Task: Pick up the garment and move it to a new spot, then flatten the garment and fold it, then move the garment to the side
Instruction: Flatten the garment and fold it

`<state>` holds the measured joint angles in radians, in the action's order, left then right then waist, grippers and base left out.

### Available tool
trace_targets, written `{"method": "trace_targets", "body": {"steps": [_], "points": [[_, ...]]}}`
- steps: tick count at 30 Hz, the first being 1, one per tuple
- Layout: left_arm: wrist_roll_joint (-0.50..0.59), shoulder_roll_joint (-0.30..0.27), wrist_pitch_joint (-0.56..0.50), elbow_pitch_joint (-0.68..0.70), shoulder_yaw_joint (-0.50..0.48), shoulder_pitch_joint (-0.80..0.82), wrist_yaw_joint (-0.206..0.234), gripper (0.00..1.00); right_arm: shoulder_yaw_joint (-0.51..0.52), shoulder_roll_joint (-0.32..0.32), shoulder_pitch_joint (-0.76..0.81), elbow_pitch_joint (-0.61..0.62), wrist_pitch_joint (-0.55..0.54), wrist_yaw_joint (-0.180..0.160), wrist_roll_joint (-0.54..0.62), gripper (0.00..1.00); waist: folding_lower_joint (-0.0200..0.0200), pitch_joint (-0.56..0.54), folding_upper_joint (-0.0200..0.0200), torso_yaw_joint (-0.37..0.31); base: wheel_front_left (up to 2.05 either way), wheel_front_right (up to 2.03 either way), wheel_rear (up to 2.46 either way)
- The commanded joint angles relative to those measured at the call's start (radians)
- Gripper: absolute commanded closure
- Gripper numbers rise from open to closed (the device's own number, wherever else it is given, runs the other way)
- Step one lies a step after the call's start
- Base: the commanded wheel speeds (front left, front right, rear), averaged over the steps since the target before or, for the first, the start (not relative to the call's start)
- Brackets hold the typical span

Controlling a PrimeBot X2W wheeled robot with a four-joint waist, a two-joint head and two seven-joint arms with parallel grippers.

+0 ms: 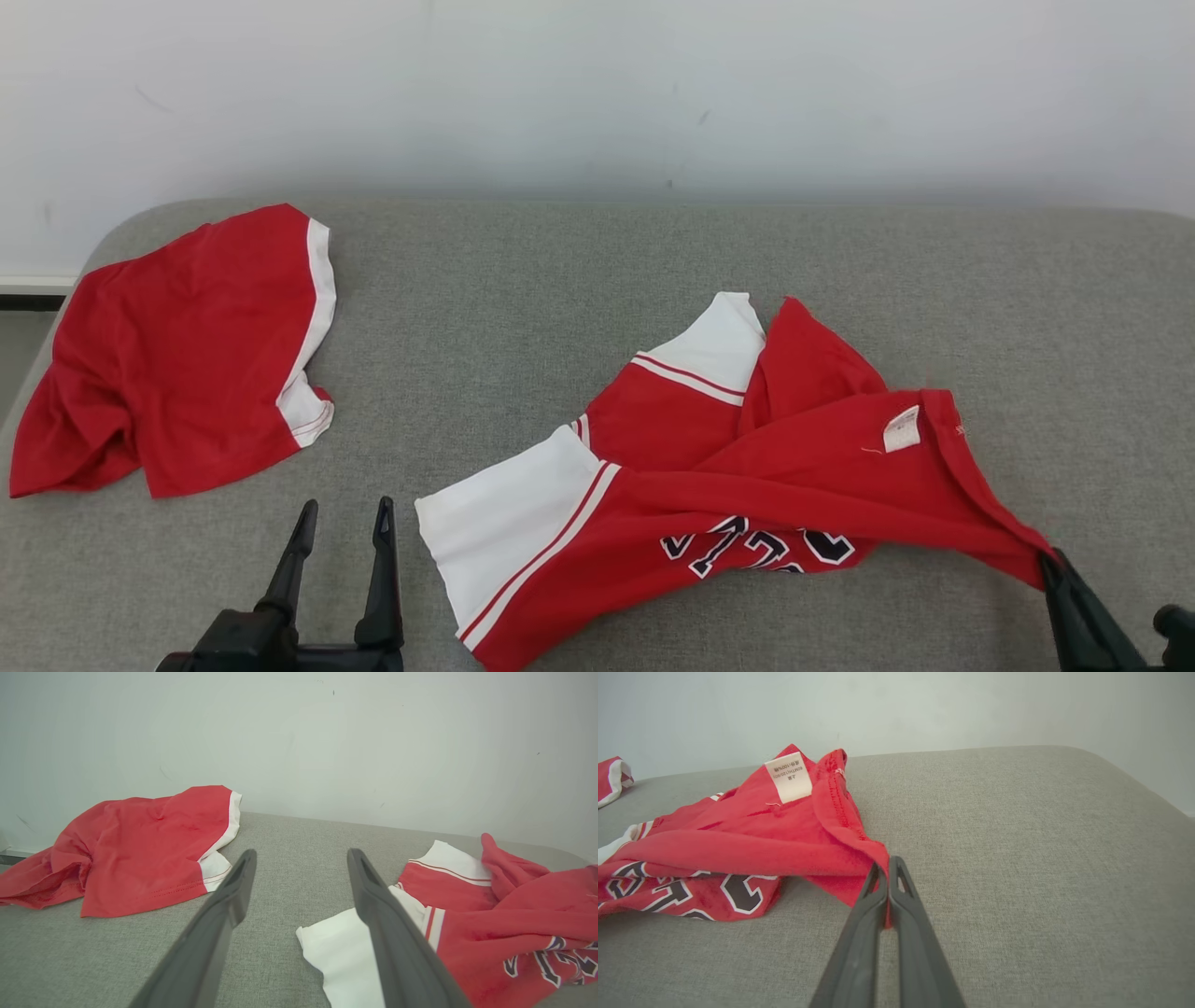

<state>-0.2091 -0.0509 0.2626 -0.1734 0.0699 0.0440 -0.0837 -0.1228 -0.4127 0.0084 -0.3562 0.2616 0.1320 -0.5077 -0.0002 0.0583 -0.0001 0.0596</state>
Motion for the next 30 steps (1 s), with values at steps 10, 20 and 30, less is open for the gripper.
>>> {"method": "trace_targets", "body": {"steps": [10,20,30], "points": [[0.022,0.001,0.003,-0.002,-0.021,-0.025,-0.008,0.00,0.049,0.093,0.033,0.083,0.005,-0.003,0.090,0.00,0.0002,-0.027,0.0001,-0.003,0.00,0.00,0.00],[0.042,0.001,0.003,0.002,-0.045,-0.040,-0.017,0.00,0.093,0.178,0.056,0.253,0.003,-0.003,0.185,0.00,0.0002,-0.055,0.0001,0.004,0.00,0.00,0.00],[0.048,0.001,0.003,0.004,-0.063,-0.055,-0.023,0.00,0.143,0.218,0.086,0.254,0.003,-0.003,0.221,0.00,0.0002,-0.067,0.0001,0.008,0.00,0.00,0.00]]}}
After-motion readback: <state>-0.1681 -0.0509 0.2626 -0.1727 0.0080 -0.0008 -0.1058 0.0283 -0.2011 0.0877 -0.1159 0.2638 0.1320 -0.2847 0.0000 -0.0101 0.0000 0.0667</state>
